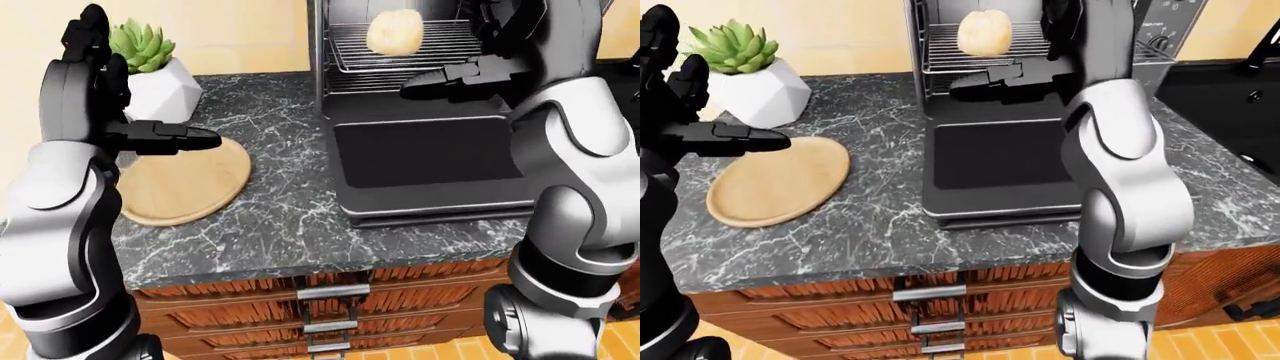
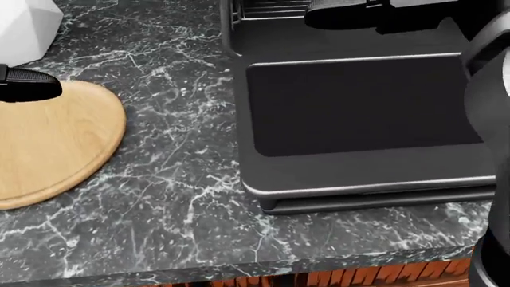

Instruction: Pick the bread from the top rack and place it on the plate on the counter.

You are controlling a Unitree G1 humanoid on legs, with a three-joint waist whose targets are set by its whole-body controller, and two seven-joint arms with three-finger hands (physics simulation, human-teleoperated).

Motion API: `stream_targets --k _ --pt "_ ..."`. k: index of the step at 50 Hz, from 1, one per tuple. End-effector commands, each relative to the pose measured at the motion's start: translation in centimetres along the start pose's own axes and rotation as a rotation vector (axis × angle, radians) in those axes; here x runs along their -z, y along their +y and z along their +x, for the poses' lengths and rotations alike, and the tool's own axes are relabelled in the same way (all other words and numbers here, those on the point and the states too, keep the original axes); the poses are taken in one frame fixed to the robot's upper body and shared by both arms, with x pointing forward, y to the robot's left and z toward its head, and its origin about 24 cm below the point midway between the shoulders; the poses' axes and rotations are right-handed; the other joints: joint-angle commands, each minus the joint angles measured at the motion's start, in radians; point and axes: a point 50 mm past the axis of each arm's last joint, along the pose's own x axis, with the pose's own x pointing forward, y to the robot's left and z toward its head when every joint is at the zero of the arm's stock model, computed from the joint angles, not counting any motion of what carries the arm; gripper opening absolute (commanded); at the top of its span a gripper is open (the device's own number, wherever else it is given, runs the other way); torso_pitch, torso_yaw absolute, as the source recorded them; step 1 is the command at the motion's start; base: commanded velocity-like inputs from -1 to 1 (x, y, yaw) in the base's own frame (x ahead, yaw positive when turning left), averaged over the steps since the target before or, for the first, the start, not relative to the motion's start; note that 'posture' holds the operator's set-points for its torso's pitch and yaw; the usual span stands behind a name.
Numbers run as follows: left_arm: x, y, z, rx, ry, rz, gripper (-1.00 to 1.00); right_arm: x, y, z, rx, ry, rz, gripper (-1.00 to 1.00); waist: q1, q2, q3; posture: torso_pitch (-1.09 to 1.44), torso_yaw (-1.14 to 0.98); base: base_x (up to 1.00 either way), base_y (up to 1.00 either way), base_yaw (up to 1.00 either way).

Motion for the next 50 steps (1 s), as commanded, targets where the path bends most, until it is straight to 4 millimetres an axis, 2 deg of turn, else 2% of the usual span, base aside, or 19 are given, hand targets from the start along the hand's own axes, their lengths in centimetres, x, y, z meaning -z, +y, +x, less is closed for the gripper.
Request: stream_targets --k 1,4,6,10,11,13,16,19,21,23,24,29,30,34,40,43,46,48,50 --pt "-1.78 0.41 -0.24 -0.022 -0.095 0.012 1.0 -1.72 -0.38 -0.05 0.018 -0.088 -0.011 1.0 0.0 0.019 -0.033 0.0 0.0 0.0 0.0 0.22" --pt "-1.85 0.43 -0.33 -0.023 -0.096 0.014 1.0 -1.84 -0.45 -0.08 0.018 -0.091 -0.009 1.0 0.006 0.022 -0.028 0.0 0.0 0.0 0.0 0.32" --pt "-1.84 0.51 -0.44 -0.024 -0.095 0.018 1.0 -1.75 -0.51 -0.13 0.02 -0.089 -0.01 1.0 0.002 0.007 -0.025 0.0 0.0 0.0 0.0 0.34" --pt "-1.76 0.46 -0.44 -0.023 -0.093 0.02 1.0 -1.64 -0.53 -0.33 0.018 -0.087 -0.004 1.0 -0.002 -0.079 -0.018 0.0 0.0 0.0 0.0 0.35" --pt "-1.73 0.42 -0.42 -0.023 -0.093 0.019 1.0 -1.55 -0.47 -0.39 0.014 -0.085 -0.003 1.0 -0.003 -0.042 -0.018 0.0 0.0 0.0 0.0 0.34" --pt "-1.67 0.35 -0.41 -0.02 -0.091 0.021 1.0 -1.4 -0.58 -0.37 0.019 -0.083 -0.006 1.0 0.005 -0.058 -0.024 0.0 0.0 0.0 0.0 0.34" --pt "-1.67 0.34 -0.34 -0.021 -0.091 0.024 1.0 -1.31 -0.65 -0.33 0.023 -0.08 -0.009 1.0 0.012 -0.041 -0.024 0.0 0.0 0.0 0.0 0.35" --pt "-1.71 0.33 -0.35 -0.02 -0.091 0.023 1.0 -1.33 -0.88 -0.29 0.042 -0.074 -0.025 1.0 -0.002 -0.021 0.001 0.0 0.0 0.0 0.0 0.08" --pt "-1.7 0.44 -0.4 -0.023 -0.091 0.025 1.0 -1.4 -0.98 -0.39 0.043 -0.07 -0.027 1.0 -0.014 0.007 0.002 0.0 0.0 0.0 0.0 0.0" --pt "-1.64 0.4 -0.39 -0.021 -0.09 0.026 1.0 -1.53 -1.06 -0.42 0.047 -0.073 -0.018 1.0 -0.026 0.065 -0.018 0.0 0.0 0.0 0.0 0.0" --pt "-1.62 0.41 -0.37 -0.021 -0.089 0.027 1.0 -1.65 -1.11 -0.43 0.051 -0.077 -0.02 1.0 -0.018 0.027 0.001 0.0 0.0 0.0 0.0 0.0" --pt "-1.59 0.47 -0.29 -0.023 -0.09 0.032 1.0 -1.77 -1.0 -0.31 0.048 -0.082 -0.037 1.0 -0.005 0.004 -0.008 0.0 0.0 0.0 0.0 0.0" --pt "-1.56 0.43 -0.28 -0.021 -0.089 0.032 1.0 -1.9 -0.91 -0.27 0.046 -0.09 -0.026 1.0 -0.004 0.01 -0.03 0.0 0.0 0.0 0.12 0.0" --pt "-1.63 0.52 -0.32 -0.023 -0.09 0.034 1.0 -1.87 -0.81 -0.21 0.04 -0.092 -0.026 1.0 0.001 0.004 -0.027 0.0 0.0 0.0 0.16 0.0" --pt "-1.86 0.37 -0.03 -0.018 -0.094 0.035 1.0 -2.09 -0.87 -0.23 0.035 -0.099 -0.023 1.0 -0.01 0.05 -0.018 0.0 0.0 0.03 0.2 0.0" --pt "-1.98 0.34 0.04 -0.017 -0.096 0.038 1.0 -2.22 -0.87 -0.15 0.032 -0.102 -0.023 1.0 -0.017 0.052 -0.019 0.0 0.0 0.06 0.23 0.0" --pt "-2.03 0.3 0.0 -0.016 -0.098 0.035 1.0 -2.08 -0.91 -0.24 0.032 -0.1 -0.024 1.0 -0.017 0.028 -0.028 0.0 0.0 0.07 0.16 0.0" --pt "-1.95 0.3 -0.05 -0.016 -0.097 0.034 1.0 -2.16 -1.11 -0.24 0.045 -0.101 -0.019 1.0 -0.017 0.045 -0.025 0.0 0.0 0.06 0.01 0.0" --pt "-1.88 0.33 -0.14 -0.017 -0.096 0.036 1.0 -2.12 -1.21 -0.21 0.054 -0.101 -0.008 1.0 -0.013 0.035 -0.01 0.0 0.0 0.0 0.0 0.0"
